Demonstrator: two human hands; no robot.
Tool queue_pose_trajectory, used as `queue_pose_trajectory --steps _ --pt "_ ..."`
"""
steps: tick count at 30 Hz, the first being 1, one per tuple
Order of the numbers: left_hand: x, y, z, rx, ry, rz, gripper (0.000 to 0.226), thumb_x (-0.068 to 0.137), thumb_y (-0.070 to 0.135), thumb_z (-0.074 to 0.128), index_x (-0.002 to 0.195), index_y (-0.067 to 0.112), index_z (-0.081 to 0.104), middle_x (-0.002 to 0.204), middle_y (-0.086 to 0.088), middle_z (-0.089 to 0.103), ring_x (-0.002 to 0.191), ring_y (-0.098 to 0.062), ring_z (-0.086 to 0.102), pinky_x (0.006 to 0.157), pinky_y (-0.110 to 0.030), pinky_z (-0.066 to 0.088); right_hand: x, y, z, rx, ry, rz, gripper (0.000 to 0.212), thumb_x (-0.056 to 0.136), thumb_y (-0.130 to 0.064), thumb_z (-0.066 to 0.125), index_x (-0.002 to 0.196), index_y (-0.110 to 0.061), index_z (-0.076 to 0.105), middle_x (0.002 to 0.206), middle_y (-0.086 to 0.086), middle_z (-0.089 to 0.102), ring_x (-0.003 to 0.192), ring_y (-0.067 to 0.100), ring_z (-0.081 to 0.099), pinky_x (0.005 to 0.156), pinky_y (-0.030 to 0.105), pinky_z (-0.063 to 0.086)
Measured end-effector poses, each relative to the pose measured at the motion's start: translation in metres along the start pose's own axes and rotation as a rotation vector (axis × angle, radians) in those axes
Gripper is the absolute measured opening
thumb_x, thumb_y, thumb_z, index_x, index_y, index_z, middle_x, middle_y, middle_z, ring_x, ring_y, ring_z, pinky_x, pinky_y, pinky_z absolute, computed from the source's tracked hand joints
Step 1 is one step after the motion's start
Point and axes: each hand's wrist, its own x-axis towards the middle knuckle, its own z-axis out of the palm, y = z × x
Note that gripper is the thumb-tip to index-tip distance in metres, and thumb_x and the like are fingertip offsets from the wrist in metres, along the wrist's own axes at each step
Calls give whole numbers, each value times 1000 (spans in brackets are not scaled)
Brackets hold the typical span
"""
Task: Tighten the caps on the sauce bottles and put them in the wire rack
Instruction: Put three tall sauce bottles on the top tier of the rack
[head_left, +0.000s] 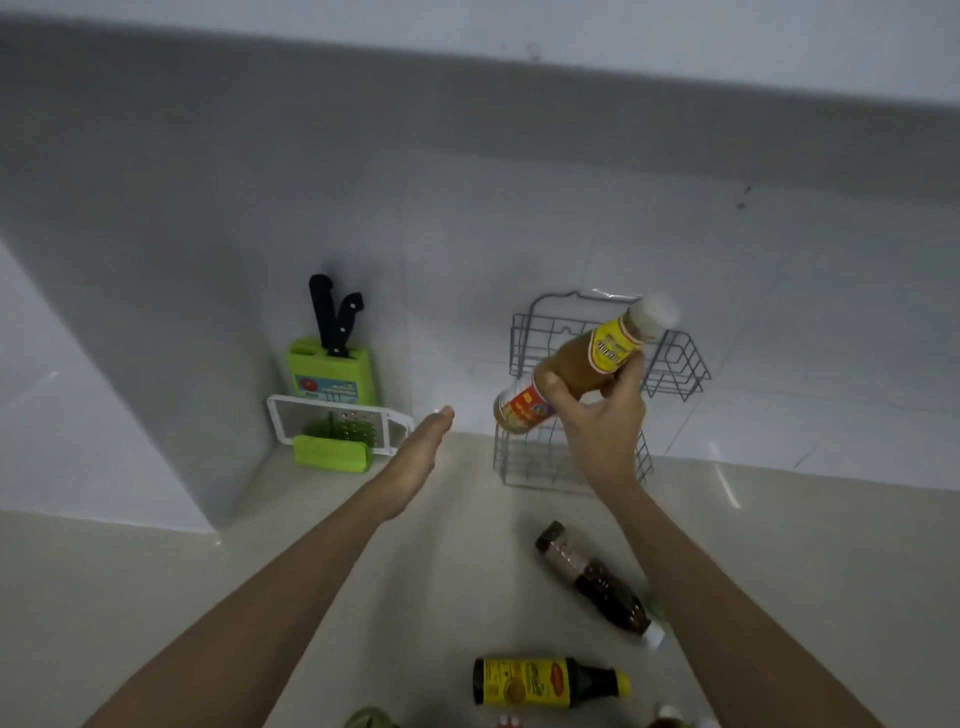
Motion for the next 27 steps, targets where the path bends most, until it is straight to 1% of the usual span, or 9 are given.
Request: queue_pose_trajectory --steps 3,6,9,15,17,19,23,25,27 --pt "33 43 15 -50 -16 117 65 97 58 25 153 25 18 161 8 17 146 -9 15 122 -39 8 42 -10 4 31 157 -123 62 71 -24 82 109 -54 42 102 -22 60 93 -4 62 77 6 47" --pt "59 74 32 -86 -65 163 68 95 61 18 153 26 11 161 9 11 147 -7 12 122 -37 3 73 -1 7 -6 194 -121 54 73 -29 82 105 -42 41 95 -24 59 87 -12 59 73 2 44" --pt "73 87 53 -96 -96 129 72 93 66 10 152 26 4 162 7 6 148 -10 8 121 -38 1 93 15 10 -81 111 -49 51 74 -35 80 104 -27 40 91 -22 60 80 -14 59 65 0 43" --pt "87 80 70 -217 -91 99 75 91 67 3 153 25 3 162 4 4 149 -14 4 119 -37 1 113 38 16 -206 -129 -28 47 73 -38 79 102 -28 44 91 -23 62 79 -11 62 61 7 48" --pt "87 80 71 -248 -93 97 74 92 66 2 153 23 3 162 3 4 149 -14 5 120 -36 2 117 37 20 -216 -161 -36 48 72 -40 80 102 -30 43 90 -22 63 77 -13 61 59 4 47" --pt "86 80 72 -281 -104 100 74 93 64 1 153 21 4 162 1 7 148 -15 8 119 -35 4 118 36 25 -243 -169 -32 49 71 -42 80 102 -29 44 89 -15 66 71 -12 62 56 5 46" --pt "84 80 72 -329 -139 142 75 94 61 0 152 16 19 157 -4 28 135 -7 29 111 -26 15 116 34 36 -289 -217 -31 55 70 -46 80 110 -25 49 95 -12 64 70 -5 62 62 9 47" --pt "85 78 71 -351 -149 145 75 94 62 0 152 17 19 157 -4 29 139 -10 29 112 -27 15 118 33 37 -312 -269 -39 54 71 -47 79 112 -24 52 97 -11 63 71 5 64 66 13 47" --pt "86 77 71 -350 -155 144 76 93 62 -1 152 17 18 157 -5 28 144 -16 25 114 -28 14 120 33 34 -300 -310 -23 48 72 -45 78 109 -27 52 97 -11 62 74 7 65 68 15 49"
